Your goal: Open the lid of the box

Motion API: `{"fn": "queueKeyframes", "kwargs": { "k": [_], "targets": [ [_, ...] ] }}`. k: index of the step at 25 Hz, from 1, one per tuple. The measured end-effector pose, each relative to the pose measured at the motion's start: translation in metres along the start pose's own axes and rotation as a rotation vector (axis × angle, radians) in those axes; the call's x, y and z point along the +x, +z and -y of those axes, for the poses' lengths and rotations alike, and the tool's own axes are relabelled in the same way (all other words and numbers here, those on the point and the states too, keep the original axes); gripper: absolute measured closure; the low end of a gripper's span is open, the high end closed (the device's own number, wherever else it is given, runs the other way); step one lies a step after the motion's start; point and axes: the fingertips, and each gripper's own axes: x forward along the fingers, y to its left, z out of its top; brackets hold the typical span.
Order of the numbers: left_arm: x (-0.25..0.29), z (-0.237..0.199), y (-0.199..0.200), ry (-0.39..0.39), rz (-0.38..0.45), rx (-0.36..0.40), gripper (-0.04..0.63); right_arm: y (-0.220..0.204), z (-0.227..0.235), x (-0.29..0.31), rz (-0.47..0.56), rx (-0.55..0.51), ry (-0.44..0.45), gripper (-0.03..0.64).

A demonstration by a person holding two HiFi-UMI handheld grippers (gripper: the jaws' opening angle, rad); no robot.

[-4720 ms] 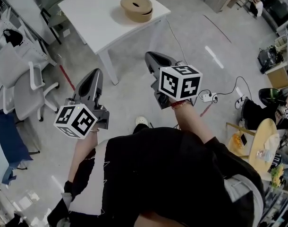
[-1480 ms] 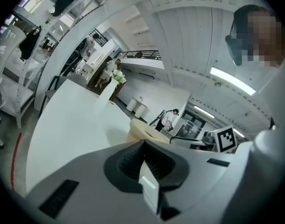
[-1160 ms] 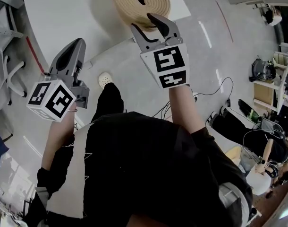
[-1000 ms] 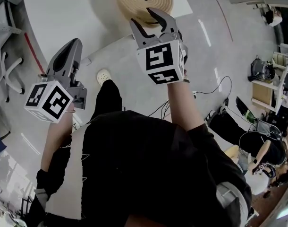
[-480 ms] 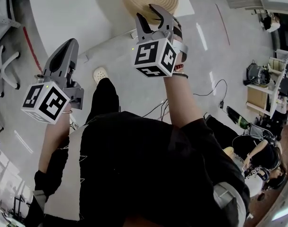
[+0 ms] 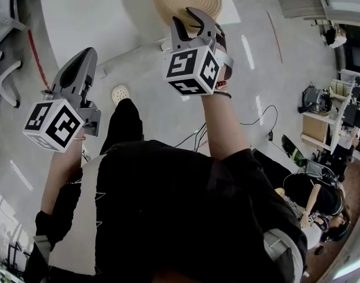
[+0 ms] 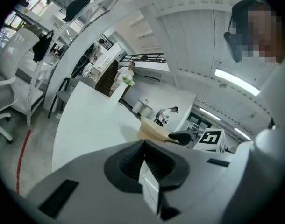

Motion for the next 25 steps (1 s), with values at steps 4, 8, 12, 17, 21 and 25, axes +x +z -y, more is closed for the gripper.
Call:
{"fn": "queueKeyframes", "kwargs": {
  "k": [4,8,12,17,21,25],
  "targets": [
    [0.002,0.004,-0.002,-0.015,-0.001,-0.001,0.584,0.0,0.0,-0.002,-0.013,0.002,0.01,0.474],
    [0.004,0.01,-0.003,-0.019,0.004,0.0,0.584,0.0,0.004,-0.007,-0.012,0.034,0.018,0.474],
    [0.001,0.006,0.0,-0.011,0.01,0.001,0.584,0.004,0.007,-0.008,-0.001,0.057,0.019,0.476],
    [-0.004,0.002,0.004,-0.002,0.022,0.002,0.584,0.01,0.01,-0.011,0.014,0.076,0.001,0.48],
    [-0.004,0.006,0.005,-0.013,0.023,0.006,0.584,0.01,0.012,-0.018,0.017,0.099,-0.006,0.486],
    [-0.003,0.012,0.011,-0.023,0.03,0.009,0.584,0.013,0.016,-0.022,0.022,0.106,-0.009,0.494]
  ]
}}
